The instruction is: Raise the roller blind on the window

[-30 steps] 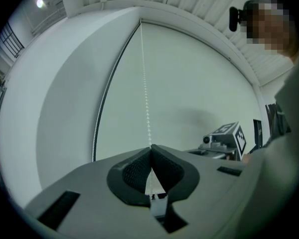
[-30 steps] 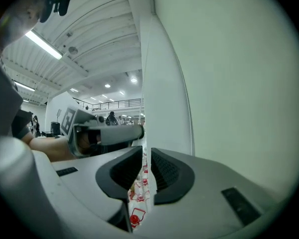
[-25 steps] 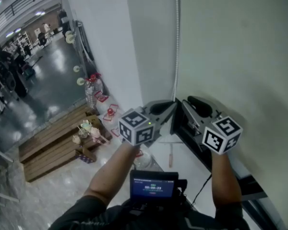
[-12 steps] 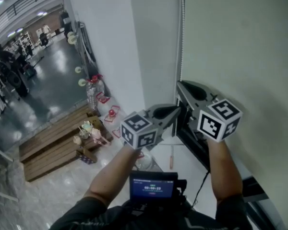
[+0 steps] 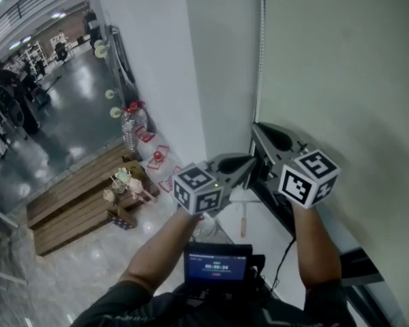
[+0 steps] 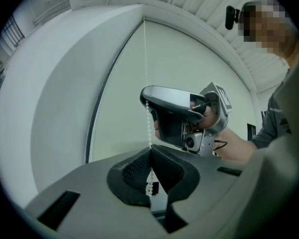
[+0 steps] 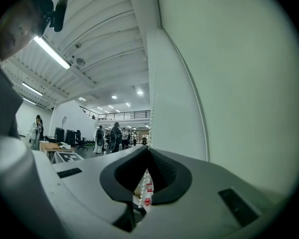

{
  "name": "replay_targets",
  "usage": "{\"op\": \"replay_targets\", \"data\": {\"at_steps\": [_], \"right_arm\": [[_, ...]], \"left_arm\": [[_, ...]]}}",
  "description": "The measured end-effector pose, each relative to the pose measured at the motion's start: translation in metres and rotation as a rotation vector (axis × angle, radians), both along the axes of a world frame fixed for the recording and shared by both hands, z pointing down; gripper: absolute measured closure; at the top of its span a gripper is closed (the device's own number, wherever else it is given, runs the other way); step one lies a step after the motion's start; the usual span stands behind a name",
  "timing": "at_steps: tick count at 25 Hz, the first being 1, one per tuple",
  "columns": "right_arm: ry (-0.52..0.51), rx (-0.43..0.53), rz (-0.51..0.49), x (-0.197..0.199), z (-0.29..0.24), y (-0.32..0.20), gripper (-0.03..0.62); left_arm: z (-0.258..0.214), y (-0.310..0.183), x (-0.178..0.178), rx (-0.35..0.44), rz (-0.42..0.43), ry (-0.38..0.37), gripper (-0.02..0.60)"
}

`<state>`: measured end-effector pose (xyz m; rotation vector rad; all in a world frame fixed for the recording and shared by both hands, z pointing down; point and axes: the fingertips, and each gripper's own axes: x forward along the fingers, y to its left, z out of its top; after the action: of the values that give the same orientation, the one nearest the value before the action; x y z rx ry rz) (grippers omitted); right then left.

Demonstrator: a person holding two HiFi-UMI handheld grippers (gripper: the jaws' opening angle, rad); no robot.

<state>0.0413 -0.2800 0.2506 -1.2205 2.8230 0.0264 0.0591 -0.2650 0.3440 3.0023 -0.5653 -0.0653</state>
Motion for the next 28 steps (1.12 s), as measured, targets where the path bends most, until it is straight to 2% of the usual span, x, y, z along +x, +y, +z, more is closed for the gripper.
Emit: {"op": "replay_targets", "data": {"at_steps": [4,8,13,16,18,20,23,28], "right_arm": [[0.024,-0.026,0.013,0.0,0.023,0.008,0.592],[0.022,-0.063,0.022,0.003,0.046,0.007,0.594],[0.02,-0.069,0.01,0.003,0.054,0.004,0.594],[0.022,-0.078,0.028,0.006,0.055,0.0,0.594],[0.015,-0.083,0.028,0.007,0.059,-0.003,0.594],[0.015,-0.081,0.026,0.006,0.059,-0.003,0.594],[0.018,-0.075,0.019,0.002,0.055,-0.001,0.594],[0.013,-0.072,0.008,-0.003,0.056,0.002,0.594]], "left_arm": [[0.02,0.008,-0.001,-0.046,0.017,-0.012,0.583],[0.041,0.007,0.003,-0.065,0.011,-0.051,0.583],[0.048,0.007,0.002,-0.075,0.013,-0.059,0.583],[0.049,-0.006,-0.008,-0.075,-0.037,-0.089,0.581],[0.048,-0.015,-0.024,-0.095,-0.083,-0.072,0.567],[0.032,-0.022,-0.041,-0.1,-0.12,-0.026,0.529],[-0.017,-0.025,-0.058,-0.044,-0.141,0.052,0.529],[-0.09,-0.019,-0.048,0.07,-0.127,0.112,0.529]]}}
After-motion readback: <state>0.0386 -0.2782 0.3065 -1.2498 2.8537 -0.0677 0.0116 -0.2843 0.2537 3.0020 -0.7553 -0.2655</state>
